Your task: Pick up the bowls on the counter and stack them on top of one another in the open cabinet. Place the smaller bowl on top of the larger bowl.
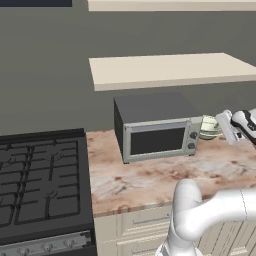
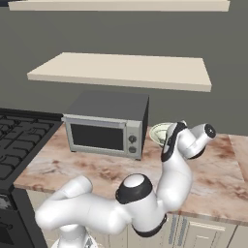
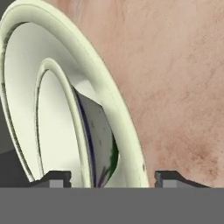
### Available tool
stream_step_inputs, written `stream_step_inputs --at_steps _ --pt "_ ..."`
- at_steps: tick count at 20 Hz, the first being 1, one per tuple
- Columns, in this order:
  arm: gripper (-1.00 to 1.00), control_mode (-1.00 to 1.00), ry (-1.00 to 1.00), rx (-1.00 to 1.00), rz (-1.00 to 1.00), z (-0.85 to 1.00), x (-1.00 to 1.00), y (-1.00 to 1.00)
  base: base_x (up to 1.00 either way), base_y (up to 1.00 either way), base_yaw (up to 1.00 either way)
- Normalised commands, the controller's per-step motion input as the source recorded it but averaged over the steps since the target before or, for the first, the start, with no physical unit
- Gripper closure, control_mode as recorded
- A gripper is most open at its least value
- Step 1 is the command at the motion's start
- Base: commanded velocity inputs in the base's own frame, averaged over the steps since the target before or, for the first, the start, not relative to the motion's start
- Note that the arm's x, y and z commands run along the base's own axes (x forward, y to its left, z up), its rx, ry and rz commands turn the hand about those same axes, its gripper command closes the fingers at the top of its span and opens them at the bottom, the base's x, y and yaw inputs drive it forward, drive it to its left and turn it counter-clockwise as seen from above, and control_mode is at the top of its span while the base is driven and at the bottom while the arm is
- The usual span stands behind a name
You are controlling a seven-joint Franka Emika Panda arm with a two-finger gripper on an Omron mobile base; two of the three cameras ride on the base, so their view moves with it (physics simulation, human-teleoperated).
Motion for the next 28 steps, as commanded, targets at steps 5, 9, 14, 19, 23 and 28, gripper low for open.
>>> stream_step_inputs --at_steps 5,9,14,19,23,28 --pt "1.0 -1.0 0.0 0.03 0.0 -0.01 0.04 0.0 0.0 0.0 0.0" --pt "1.0 -1.0 0.0 0.0 0.0 0.0 0.0 0.0 0.0 0.0 0.0" --pt "1.0 -1.0 -0.06 0.0 0.0 0.02 0.0 0.0 0.0 0.0 0.0" --pt "1.0 -1.0 -0.15 -0.04 -0.01 0.32 -0.12 0.0 0.0 0.0 0.0" --pt "1.0 -1.0 -0.04 -0.11 0.0 0.23 -0.1 0.01 0.0 0.0 0.0" --pt "1.0 -1.0 -0.01 -0.12 0.0 0.3 -0.14 0.0 0.0 0.0 0.0"
